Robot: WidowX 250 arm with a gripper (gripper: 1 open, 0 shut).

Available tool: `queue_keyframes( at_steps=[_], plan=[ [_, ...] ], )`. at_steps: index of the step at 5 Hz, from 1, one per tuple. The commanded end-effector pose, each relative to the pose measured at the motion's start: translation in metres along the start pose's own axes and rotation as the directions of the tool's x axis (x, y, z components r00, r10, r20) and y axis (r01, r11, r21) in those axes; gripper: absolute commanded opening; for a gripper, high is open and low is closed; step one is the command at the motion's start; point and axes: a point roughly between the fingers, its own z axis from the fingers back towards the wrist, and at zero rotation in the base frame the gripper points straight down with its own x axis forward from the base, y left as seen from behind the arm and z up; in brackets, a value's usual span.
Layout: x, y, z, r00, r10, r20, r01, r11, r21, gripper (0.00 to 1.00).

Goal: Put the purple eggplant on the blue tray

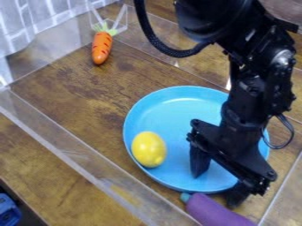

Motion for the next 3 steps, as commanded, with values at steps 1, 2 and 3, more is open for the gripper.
queue_keyframes(
  at_steps=[1,2,3],
  plan=[
    [0.005,0.017,-0.004,1.0,-0.006,0.0,0.006,1.0,0.001,1.0],
    [0.01,0.023,-0.006,1.0,-0.016,0.005,0.016,1.0,-0.001,1.0],
    [0.016,0.025,-0.007,1.0,-0.018,0.013,0.018,1.0,-0.003,1.0]
  ],
)
